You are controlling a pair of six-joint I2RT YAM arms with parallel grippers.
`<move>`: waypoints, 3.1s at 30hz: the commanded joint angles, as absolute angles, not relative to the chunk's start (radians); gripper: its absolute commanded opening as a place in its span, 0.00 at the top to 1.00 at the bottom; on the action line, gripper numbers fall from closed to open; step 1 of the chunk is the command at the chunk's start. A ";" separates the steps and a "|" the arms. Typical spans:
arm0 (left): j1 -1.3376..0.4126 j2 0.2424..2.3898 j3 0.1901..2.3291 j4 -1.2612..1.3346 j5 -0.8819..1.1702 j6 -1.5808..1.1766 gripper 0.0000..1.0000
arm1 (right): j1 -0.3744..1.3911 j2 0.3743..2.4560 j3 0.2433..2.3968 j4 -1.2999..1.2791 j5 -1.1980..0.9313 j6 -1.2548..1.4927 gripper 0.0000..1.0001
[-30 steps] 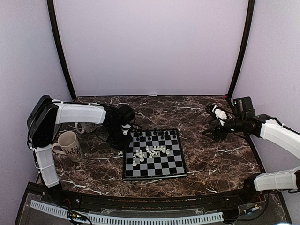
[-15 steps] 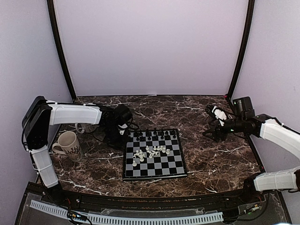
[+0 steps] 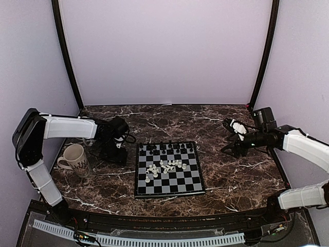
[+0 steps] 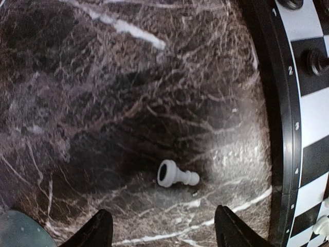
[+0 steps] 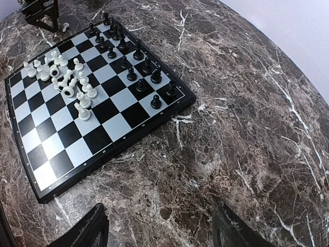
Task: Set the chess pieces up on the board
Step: Pick up the pawn from the center of the board.
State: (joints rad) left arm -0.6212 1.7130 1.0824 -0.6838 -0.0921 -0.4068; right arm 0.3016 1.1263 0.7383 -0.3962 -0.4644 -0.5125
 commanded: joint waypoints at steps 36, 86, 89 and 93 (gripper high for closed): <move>-0.605 1.708 1.044 -0.525 0.045 -0.615 0.53 | 0.334 1.163 0.750 -0.406 -0.442 -0.550 0.33; -0.695 1.738 0.959 -0.704 -0.032 -0.638 0.76 | 0.396 1.207 0.753 -0.427 -0.400 -0.572 0.35; -0.696 1.733 0.950 -0.711 -0.031 -0.635 0.80 | 0.396 1.211 0.754 -0.426 -0.400 -0.573 0.35; -0.697 1.715 0.945 -0.703 -0.032 -0.594 0.88 | 0.397 1.215 0.771 -0.426 -0.418 -0.546 0.37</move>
